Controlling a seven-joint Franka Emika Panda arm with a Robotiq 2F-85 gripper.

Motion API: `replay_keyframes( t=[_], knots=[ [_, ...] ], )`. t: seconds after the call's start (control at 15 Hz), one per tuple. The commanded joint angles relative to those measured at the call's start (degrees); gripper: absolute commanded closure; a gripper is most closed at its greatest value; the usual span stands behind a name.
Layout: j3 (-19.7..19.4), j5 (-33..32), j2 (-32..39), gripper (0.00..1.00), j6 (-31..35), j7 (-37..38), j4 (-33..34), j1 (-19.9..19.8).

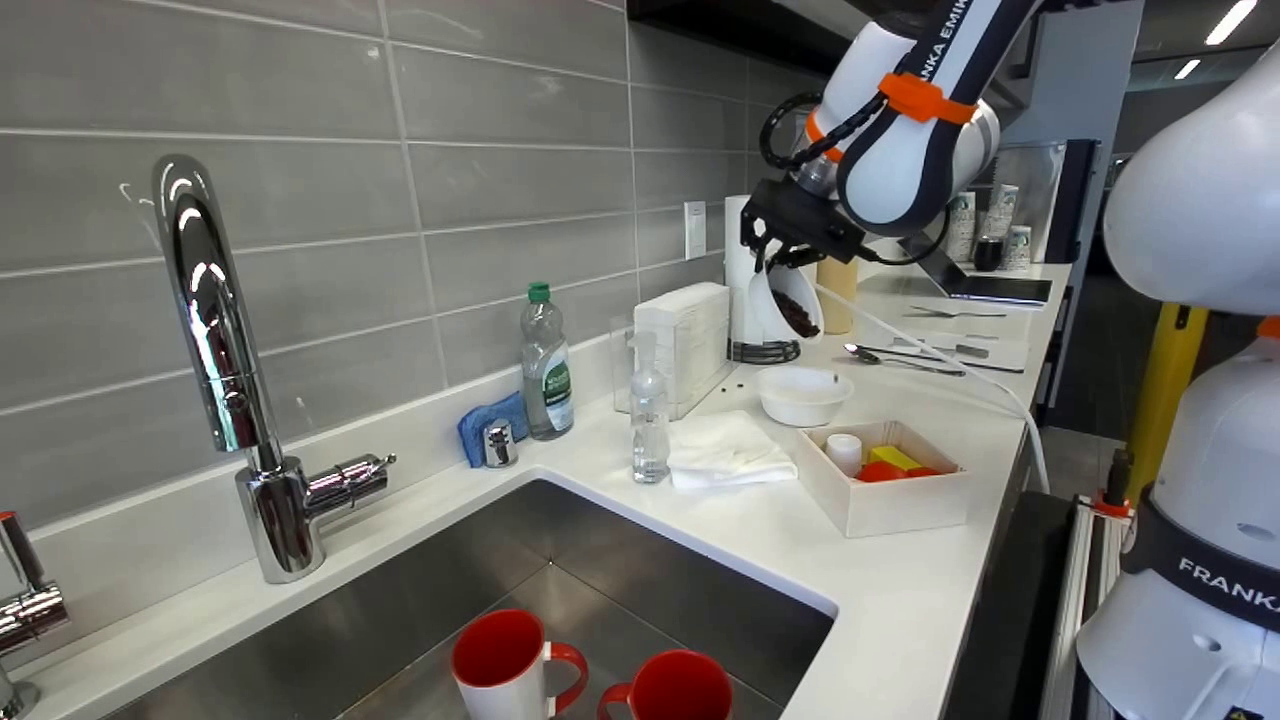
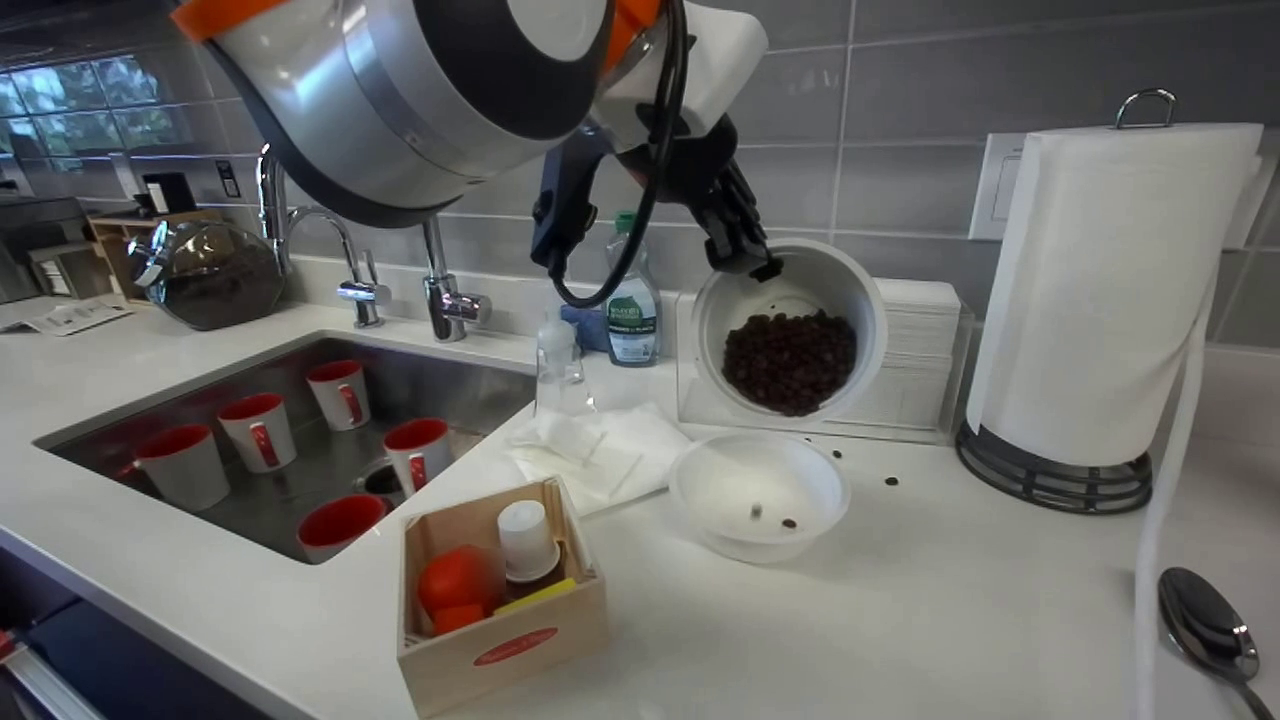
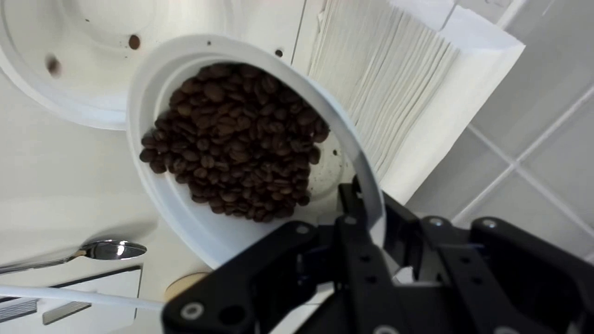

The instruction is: Pour the coffee beans from the bowl on the right and into the bowl on the left.

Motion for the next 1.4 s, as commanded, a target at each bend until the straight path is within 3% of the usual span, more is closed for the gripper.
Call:
replay_keyframes(
  t=[0.0,0.67,1.33],
  knots=[
    [8.42,-1.17,-0.80,0.99,3.17,1.73,0.00,-8.59],
    [32.09,1.41,-1.28,0.99,11.15,0.26,0.01,-31.76],
    [58.39,5.55,-4.49,0.99,20.74,1.98,0.03,-53.08]
  ],
)
